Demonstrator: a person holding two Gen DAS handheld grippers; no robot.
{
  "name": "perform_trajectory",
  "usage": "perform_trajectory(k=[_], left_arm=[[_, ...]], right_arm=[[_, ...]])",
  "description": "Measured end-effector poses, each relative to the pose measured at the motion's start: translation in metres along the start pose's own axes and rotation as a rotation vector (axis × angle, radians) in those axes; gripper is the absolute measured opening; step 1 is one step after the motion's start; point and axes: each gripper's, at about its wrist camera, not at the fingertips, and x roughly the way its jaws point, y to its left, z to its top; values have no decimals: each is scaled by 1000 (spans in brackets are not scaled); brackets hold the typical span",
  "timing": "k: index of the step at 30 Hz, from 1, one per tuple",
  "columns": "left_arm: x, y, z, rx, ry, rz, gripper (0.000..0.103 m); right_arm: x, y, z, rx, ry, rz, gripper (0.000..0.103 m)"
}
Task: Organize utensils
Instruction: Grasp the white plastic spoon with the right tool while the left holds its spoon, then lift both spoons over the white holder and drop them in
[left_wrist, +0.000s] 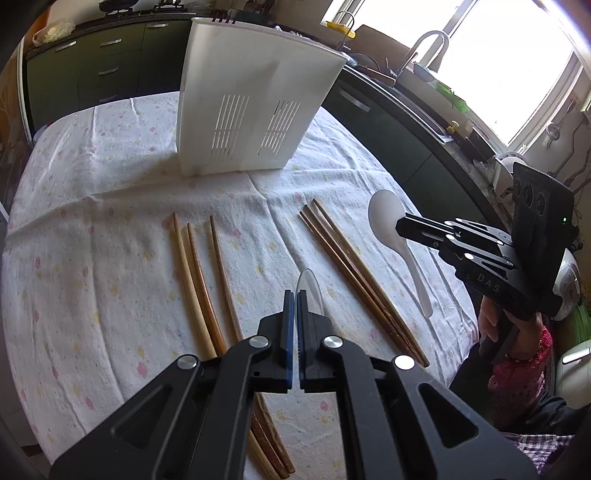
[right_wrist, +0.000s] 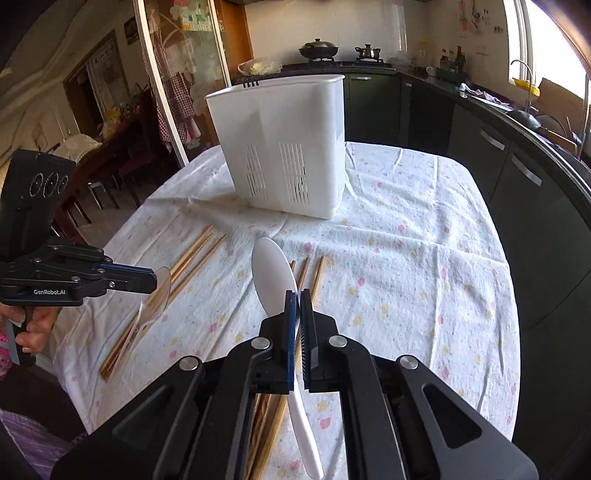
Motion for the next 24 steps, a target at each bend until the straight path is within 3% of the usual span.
perform_trajectory(k=[6, 11, 18, 24], left_arm=[[-27, -19, 18, 47, -96, 11, 2], [-63, -38, 50, 117, -231, 47, 2], [-118, -63, 119, 222, -560, 155, 2], [-123, -70, 157, 261, -846, 274, 2]], right_arm=[[-47, -5, 11, 51, -194, 20, 4], [-84, -6, 25, 93, -364, 49, 4], [-111, -10, 42, 145, -499, 83, 4], [-130, -11, 47, 173, -575, 88, 4]])
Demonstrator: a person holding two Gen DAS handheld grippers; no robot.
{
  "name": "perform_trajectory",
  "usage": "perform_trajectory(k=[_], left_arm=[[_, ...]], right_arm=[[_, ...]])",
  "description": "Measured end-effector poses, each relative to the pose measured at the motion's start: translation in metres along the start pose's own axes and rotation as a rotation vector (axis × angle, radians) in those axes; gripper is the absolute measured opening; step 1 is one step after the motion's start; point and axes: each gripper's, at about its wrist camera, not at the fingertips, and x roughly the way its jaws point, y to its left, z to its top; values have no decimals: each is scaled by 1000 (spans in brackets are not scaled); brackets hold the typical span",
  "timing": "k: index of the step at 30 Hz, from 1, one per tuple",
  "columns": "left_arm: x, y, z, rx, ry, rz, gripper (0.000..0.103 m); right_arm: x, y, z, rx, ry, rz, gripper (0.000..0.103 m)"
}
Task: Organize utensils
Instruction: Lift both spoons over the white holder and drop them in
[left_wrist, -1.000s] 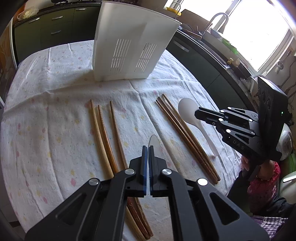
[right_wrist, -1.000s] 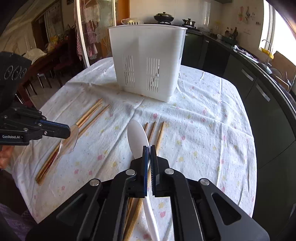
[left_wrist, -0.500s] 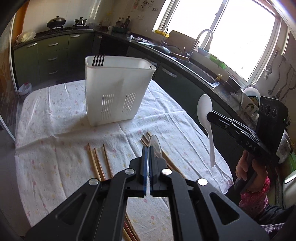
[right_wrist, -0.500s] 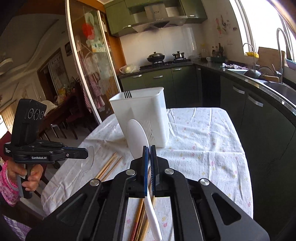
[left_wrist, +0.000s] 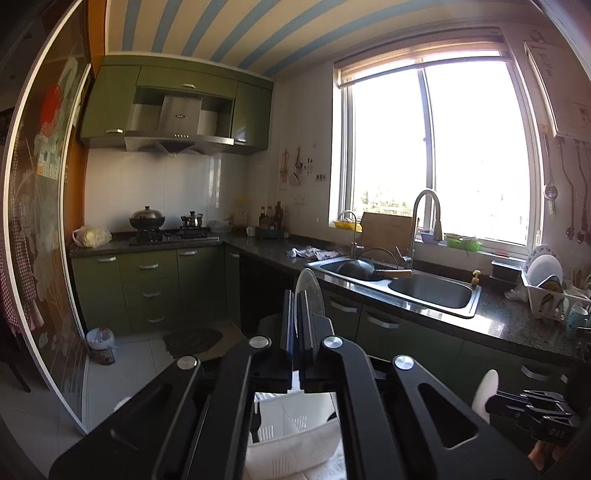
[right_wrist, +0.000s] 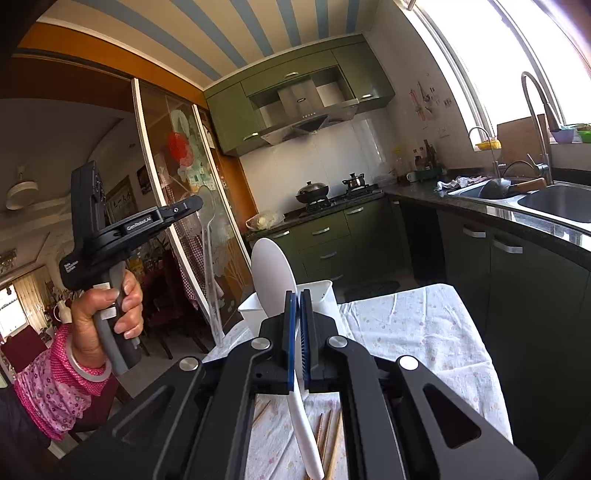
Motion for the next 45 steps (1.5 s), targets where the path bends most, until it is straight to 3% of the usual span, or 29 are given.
perform_trajectory(k=[6, 9, 13, 18, 20, 22, 30, 34, 39, 45], left_arm=[[32, -17, -6, 176, -173, 180, 2], [48, -23, -17, 247, -166, 234, 2], [61, -21, -38, 250, -127, 260, 2], [68, -15, -64, 252, -46, 241, 4], [66, -14, -72, 242, -17, 227, 17], [60, -12, -79, 239, -8, 215, 22], [15, 0, -84, 111, 27, 170, 22], [-20, 0, -85, 77, 19, 137, 22], [-51, -7, -88, 93, 12, 100, 27], [-59, -7, -90, 59, 33, 75, 27]], right_arm=[[-6, 2, 10, 9, -40, 2, 4], [-8, 1, 14, 17, -50, 6, 4], [-3, 3, 17, 22, -63, 7, 4], [24, 6, 30, 31, -66, 22, 4], [41, 6, 37, 45, -76, 35, 4], [58, 6, 46, 51, -106, 22, 4], [146, 12, 78, 45, -216, -16, 4], [192, 7, 85, 65, -208, -30, 4], [228, -3, 70, 96, -155, -54, 4], [223, -6, 38, 64, -145, -90, 4]])
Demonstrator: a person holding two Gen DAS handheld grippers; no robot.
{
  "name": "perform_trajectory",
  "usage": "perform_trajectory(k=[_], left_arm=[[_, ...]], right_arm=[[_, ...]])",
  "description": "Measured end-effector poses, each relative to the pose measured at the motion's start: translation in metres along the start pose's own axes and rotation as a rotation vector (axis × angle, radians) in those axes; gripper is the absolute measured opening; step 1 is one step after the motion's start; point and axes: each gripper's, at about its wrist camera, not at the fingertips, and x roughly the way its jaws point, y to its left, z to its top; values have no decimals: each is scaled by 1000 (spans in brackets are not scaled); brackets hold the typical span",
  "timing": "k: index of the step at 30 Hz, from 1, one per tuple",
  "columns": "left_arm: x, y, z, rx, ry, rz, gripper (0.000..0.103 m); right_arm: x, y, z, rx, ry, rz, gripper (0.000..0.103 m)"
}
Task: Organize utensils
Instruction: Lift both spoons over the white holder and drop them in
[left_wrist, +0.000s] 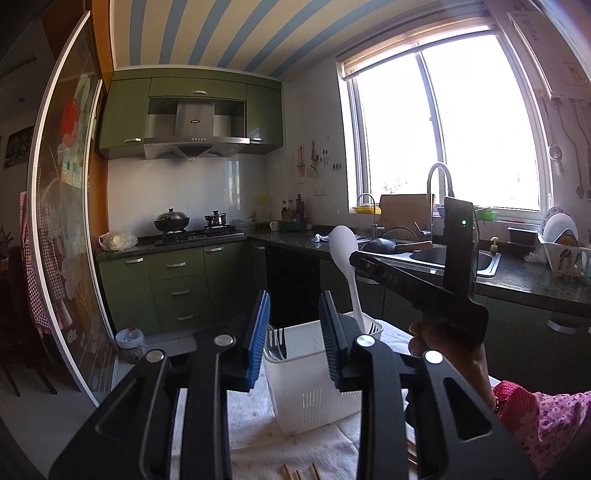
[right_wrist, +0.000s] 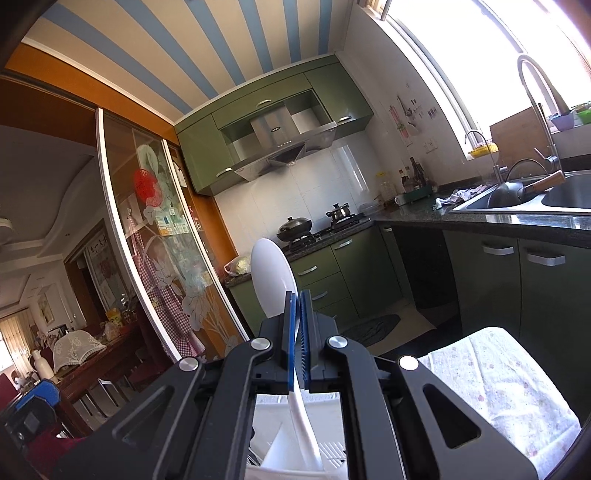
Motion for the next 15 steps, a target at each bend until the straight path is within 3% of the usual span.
perform_trajectory(k=[5, 7, 10, 15], left_arm=[[5, 5, 2, -35, 30, -6, 27], [6, 5, 1, -37, 41, -6, 27], [8, 6, 0, -42, 75, -14, 28], [16, 5, -17, -72, 244, -51, 35]], right_arm=[[-17, -6, -20, -15, 10, -11, 8], [-28, -8, -25, -24, 11, -10, 22], [-49, -9, -29, -36, 15, -2, 22], [-100, -11, -35, -52, 88, 8, 22]])
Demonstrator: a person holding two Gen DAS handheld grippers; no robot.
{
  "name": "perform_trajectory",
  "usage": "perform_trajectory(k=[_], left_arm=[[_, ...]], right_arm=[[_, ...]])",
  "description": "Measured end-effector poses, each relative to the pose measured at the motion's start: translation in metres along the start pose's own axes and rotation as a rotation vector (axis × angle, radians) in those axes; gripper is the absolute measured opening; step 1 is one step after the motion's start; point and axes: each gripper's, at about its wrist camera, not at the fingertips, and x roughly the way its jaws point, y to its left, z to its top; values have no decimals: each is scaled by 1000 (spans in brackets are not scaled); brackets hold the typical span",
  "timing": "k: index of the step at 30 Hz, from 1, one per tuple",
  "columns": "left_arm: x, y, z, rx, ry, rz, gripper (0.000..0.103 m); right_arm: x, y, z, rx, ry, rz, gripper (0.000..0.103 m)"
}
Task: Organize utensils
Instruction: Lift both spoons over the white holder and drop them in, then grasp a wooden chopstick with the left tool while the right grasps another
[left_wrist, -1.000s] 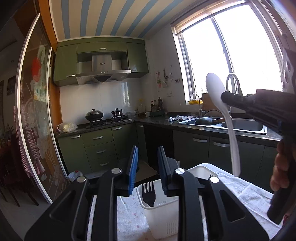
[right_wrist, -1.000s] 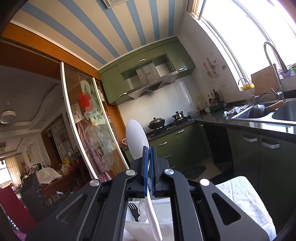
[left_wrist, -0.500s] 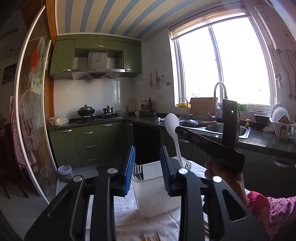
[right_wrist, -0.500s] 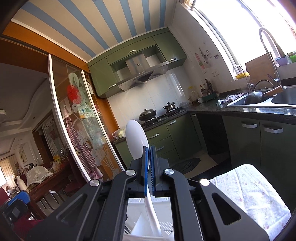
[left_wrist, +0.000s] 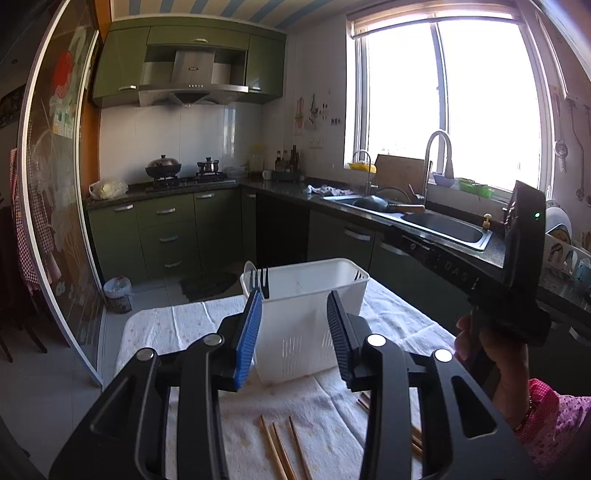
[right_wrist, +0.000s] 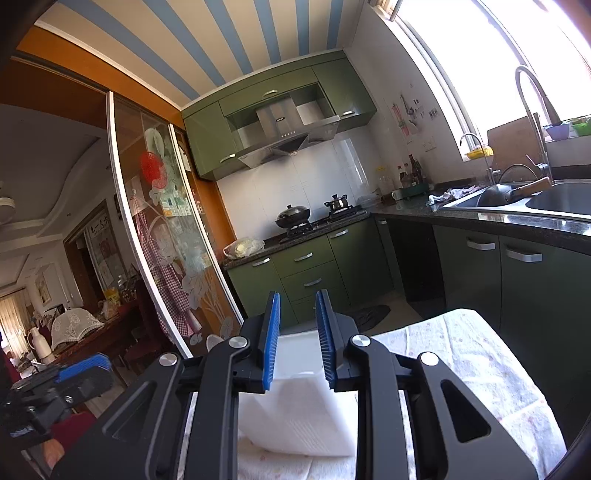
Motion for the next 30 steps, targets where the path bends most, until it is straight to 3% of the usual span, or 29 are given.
perform_trajectory(k=[3, 6, 8, 11, 16, 18, 23, 25, 27, 29, 30], left_arm=[[20, 3, -21, -20, 183, -4, 35], [49, 13, -51, -87, 408, -11, 35], [68, 21, -72, -129, 550, -25, 35], [85, 29, -98, -190, 672, -50, 35], [101, 15, -108, -210, 754, -110, 34], [107, 9, -109, -207, 774, -104, 34], [118, 1, -114, -203, 825, -90, 34], [118, -1, -114, -190, 825, -84, 34], [118, 0, -114, -200, 830, -89, 29], [121, -1, -116, -204, 840, -91, 11], [122, 0, -116, -213, 842, -94, 9]], right_arm=[[-29, -2, -11, -32, 98, -6, 22], [-53, -6, -30, -76, 205, -35, 31], [-64, -11, -43, -83, 271, -44, 31], [-78, -23, -59, -76, 328, -56, 31], [-86, -32, -71, -71, 376, -62, 32], [-88, -32, -74, -68, 388, -54, 38], [-82, -23, -69, -89, 413, -41, 38], [-79, -21, -67, -92, 423, -37, 43], [-75, -20, -67, -96, 443, -35, 49], [-67, -18, -63, -100, 466, -36, 51], [-63, -17, -64, -108, 485, -39, 51]])
